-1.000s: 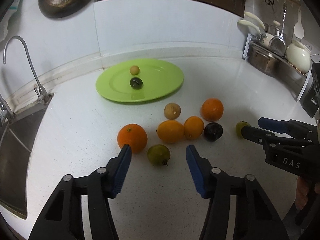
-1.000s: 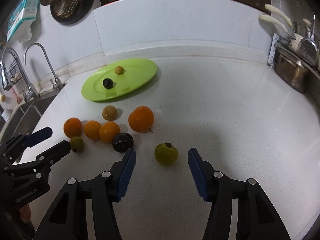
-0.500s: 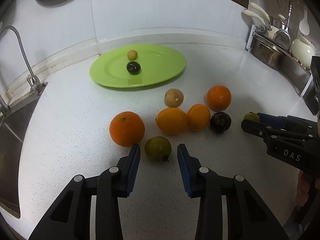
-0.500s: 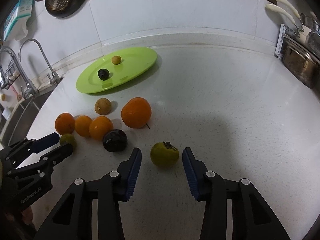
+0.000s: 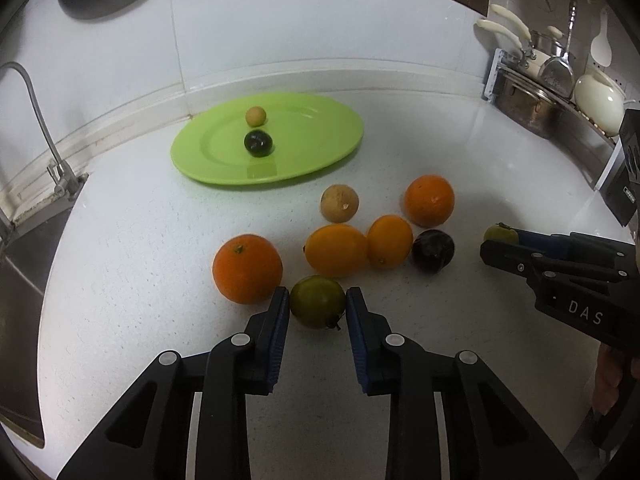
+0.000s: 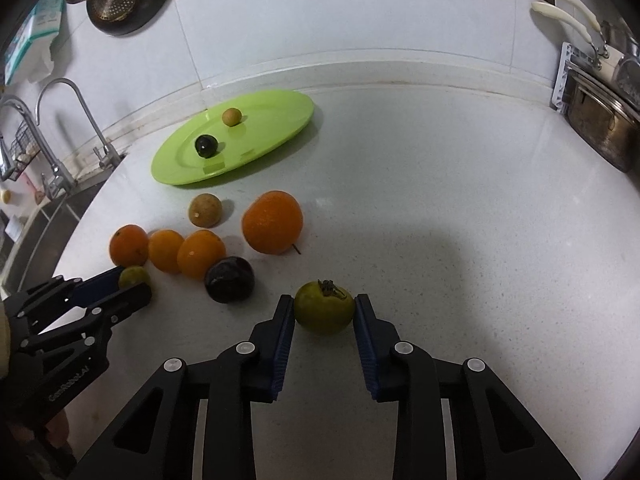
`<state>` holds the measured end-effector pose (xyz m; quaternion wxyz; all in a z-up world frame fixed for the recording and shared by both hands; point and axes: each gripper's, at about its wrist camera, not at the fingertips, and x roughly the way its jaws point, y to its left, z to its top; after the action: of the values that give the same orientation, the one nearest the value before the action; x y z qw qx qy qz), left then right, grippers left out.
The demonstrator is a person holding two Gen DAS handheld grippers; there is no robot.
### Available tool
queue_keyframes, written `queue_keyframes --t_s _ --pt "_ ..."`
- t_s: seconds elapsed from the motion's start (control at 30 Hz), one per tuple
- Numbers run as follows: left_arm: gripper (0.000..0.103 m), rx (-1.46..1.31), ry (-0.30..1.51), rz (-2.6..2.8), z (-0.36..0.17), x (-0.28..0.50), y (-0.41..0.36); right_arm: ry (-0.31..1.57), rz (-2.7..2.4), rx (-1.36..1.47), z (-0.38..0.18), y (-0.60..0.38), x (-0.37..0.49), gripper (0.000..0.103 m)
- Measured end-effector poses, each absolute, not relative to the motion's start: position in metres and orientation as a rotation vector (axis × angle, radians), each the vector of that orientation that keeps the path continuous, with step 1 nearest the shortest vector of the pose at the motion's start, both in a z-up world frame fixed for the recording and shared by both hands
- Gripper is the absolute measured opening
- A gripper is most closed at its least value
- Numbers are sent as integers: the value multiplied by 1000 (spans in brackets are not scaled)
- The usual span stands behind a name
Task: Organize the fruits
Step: 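Carry both green fruits onto the green plate and open both tools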
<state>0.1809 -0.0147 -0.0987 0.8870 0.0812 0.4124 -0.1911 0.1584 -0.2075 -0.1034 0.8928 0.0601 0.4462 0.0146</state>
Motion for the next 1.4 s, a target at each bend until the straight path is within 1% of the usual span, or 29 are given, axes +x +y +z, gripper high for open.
queue_keyframes --t_s 0.8,1.4 --pt "29 163 712 -423 -42 164 10 817 128 97 -54 -169 150 31" --pt "29 161 644 -428 -14 190 30 724 200 73 -22 -143 182 31"
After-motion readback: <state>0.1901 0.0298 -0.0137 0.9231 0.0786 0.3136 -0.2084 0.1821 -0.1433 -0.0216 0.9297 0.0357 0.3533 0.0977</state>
